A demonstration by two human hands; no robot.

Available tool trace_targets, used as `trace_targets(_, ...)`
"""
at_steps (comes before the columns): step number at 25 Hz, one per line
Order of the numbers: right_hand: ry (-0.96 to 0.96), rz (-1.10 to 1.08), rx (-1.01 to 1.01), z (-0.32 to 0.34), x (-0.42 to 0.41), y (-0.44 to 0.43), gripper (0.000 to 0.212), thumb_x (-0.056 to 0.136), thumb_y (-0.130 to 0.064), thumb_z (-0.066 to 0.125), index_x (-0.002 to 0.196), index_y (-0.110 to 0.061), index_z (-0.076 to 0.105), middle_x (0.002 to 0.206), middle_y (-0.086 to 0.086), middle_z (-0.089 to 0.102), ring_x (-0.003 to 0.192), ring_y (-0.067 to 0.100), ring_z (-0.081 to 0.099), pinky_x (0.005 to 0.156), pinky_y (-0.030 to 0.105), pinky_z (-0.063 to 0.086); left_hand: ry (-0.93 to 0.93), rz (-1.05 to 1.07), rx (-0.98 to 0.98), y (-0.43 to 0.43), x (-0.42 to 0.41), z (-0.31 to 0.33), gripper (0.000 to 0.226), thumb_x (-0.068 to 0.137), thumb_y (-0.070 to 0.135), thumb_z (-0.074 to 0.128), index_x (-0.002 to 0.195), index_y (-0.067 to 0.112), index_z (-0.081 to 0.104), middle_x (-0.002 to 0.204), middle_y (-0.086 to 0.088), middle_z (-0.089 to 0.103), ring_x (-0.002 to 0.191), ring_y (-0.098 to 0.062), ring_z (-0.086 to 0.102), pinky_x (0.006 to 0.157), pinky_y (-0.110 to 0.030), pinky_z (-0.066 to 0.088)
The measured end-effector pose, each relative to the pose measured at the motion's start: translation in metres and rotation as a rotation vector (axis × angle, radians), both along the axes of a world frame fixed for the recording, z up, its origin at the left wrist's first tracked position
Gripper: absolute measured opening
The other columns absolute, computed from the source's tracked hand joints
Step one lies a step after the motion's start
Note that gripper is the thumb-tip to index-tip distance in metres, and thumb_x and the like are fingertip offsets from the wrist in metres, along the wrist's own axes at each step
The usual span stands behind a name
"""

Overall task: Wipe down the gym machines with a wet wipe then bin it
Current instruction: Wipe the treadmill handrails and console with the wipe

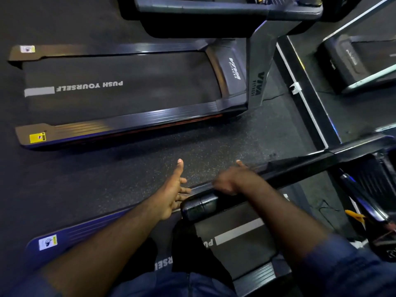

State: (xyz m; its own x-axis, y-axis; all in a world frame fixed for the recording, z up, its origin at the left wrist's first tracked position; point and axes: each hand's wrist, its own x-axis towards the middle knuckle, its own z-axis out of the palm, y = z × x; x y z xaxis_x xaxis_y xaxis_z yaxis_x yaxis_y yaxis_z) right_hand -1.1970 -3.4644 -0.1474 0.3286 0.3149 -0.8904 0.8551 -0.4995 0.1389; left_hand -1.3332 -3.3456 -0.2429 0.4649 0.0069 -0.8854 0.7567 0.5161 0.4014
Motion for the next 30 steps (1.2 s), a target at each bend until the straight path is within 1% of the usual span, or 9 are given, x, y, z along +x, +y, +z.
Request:
trace_targets(5, 0.183, -0.018, 0.371, 0.018, -0.012, -0.022, 0.05, 0.111, -0.046, 0.027, 0.13, -0.02, 0.067, 0.126, 0.011, 0.068, 0.122, 0.026, 0.061, 0.125, 0.051, 0.023, 0.02, -0.237, 0.056, -0.012, 0.034, 0.002, 0.123, 0.055, 0.112, 0.03, 0.123, 0.016, 0.066, 0.097, -0.01, 0.074, 0.085, -0.022, 0.058, 0.086, -0.039, 0.042)
trace_targets(9, -0.097, -0.195, 0.101, 0.001, 0.087, -0.087, 0.061, 0.106, -0.06, 0.025, 0.144, -0.024, 0.057, 0.148, 0.009, 0.058, 0.139, 0.024, 0.05, 0.127, 0.052, 0.011, -0.011, -0.464, 0.084, -0.02, 0.069, 0.013, 0.112, 0.069, 0.104, 0.015, 0.124, 0.022, 0.067, 0.098, -0.005, 0.073, 0.077, -0.016, 0.05, 0.075, -0.034, 0.039)
trace_targets(13, 0.193, -0.194, 0.199, 0.0, 0.076, -0.083, 0.053, 0.11, -0.053, 0.027, 0.137, -0.027, 0.065, 0.141, 0.008, 0.062, 0.14, 0.025, 0.05, 0.128, 0.056, 0.009, -0.033, -0.524, 0.057, -0.046, 0.11, 0.017, 0.114, 0.068, 0.106, 0.017, 0.126, 0.019, 0.065, 0.09, -0.002, 0.068, 0.077, -0.016, 0.05, 0.074, -0.035, 0.04)
trace_targets(15, 0.177, -0.249, 0.274, 0.021, 0.088, -0.104, 0.05, 0.111, -0.052, 0.027, 0.129, -0.03, 0.069, 0.125, 0.006, 0.068, 0.134, 0.022, 0.055, 0.128, 0.057, 0.007, -0.044, -0.592, 0.091, -0.061, 0.126, 0.024, 0.113, 0.072, 0.103, 0.014, 0.127, 0.02, 0.066, 0.095, -0.001, 0.067, 0.08, -0.016, 0.051, 0.076, -0.035, 0.039)
trace_targets(19, -0.123, -0.282, -0.035, 0.012, 0.158, -0.142, 0.053, 0.11, -0.05, 0.025, 0.15, -0.027, 0.051, 0.162, 0.003, 0.045, 0.153, 0.024, 0.035, 0.125, 0.062, -0.01, -0.07, -0.681, 0.13, -0.081, 0.15, 0.035, 0.109, 0.076, 0.099, 0.01, 0.137, 0.026, 0.063, 0.122, 0.0, 0.067, 0.103, -0.015, 0.059, 0.092, -0.038, 0.044)
trace_targets(22, 0.015, -0.211, 0.04, 0.008, 0.142, -0.136, 0.056, 0.11, -0.05, 0.022, 0.155, -0.027, 0.046, 0.162, 0.002, 0.044, 0.154, 0.024, 0.033, 0.125, 0.062, -0.011, -0.1, -0.736, 0.13, -0.101, 0.169, 0.036, 0.109, 0.075, 0.101, 0.009, 0.137, 0.03, 0.065, 0.132, 0.0, 0.066, 0.122, -0.02, 0.059, 0.114, -0.048, 0.04)
trace_targets(25, 0.101, -0.243, 0.179, 0.03, 0.138, -0.162, 0.06, 0.109, -0.059, 0.013, 0.157, -0.036, 0.041, 0.163, -0.002, 0.043, 0.156, 0.018, 0.028, 0.124, 0.059, -0.018, -0.129, -0.763, 0.142, -0.116, 0.184, 0.043, 0.106, 0.075, 0.101, 0.01, 0.131, 0.033, 0.069, 0.133, 0.002, 0.066, 0.122, -0.019, 0.06, 0.115, -0.05, 0.04)
trace_targets(28, -0.202, -0.445, 0.032, 0.021, 0.192, -0.199, 0.078, 0.101, -0.071, 0.002, 0.157, -0.035, 0.041, 0.166, 0.001, 0.036, 0.159, 0.022, 0.017, 0.119, 0.062, -0.025, -0.138, -0.801, 0.151, -0.13, 0.201, 0.052, 0.103, 0.08, 0.098, 0.012, 0.142, 0.032, 0.06, 0.138, 0.002, 0.062, 0.125, -0.019, 0.059, 0.115, -0.049, 0.04)
trace_targets(30, -0.207, -0.45, 0.008, 0.017, 0.196, -0.197, 0.074, 0.103, -0.067, 0.001, 0.159, -0.034, 0.038, 0.166, 0.003, 0.036, 0.159, 0.024, 0.019, 0.121, 0.06, -0.024, -0.164, -0.829, 0.167, -0.141, 0.208, 0.06, 0.095, 0.085, 0.093, 0.012, 0.141, 0.033, 0.061, 0.137, 0.003, 0.063, 0.122, -0.015, 0.06, 0.108, -0.042, 0.043)
